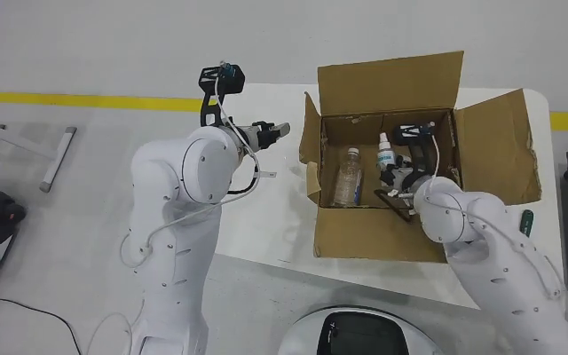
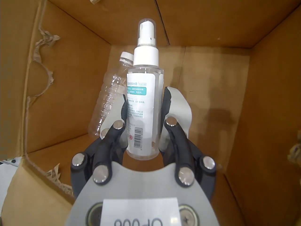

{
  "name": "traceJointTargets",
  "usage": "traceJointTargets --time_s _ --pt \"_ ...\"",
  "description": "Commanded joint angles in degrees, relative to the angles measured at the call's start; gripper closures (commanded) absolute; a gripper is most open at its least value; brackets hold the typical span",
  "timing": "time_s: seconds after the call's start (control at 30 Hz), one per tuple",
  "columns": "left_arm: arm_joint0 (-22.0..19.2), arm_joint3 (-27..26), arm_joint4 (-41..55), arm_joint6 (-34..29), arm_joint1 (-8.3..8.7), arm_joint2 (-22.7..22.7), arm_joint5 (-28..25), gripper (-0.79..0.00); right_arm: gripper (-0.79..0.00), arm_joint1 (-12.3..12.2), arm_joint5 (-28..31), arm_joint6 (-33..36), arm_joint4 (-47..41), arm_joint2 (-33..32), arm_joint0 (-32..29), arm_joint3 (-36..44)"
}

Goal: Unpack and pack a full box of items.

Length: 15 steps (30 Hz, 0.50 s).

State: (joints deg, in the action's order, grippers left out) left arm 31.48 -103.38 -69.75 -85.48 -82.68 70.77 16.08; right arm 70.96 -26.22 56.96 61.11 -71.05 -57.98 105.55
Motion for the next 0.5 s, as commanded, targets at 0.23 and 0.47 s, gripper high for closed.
traceJointTargets --time_s 0.23,0.47 --pt "0.0 0.0 0.0 0.0 0.00 0.0 0.0 -0.785 -0.348 1.1 -0.9 3.0 0.8 4.3 4.9 -5.0" --pt "0.0 0.0 0.0 0.0 0.00 0.0 0.0 -0.785 -0.409 1.1 0.8 2.1 -1.4 2.2 3.8 -3.4"
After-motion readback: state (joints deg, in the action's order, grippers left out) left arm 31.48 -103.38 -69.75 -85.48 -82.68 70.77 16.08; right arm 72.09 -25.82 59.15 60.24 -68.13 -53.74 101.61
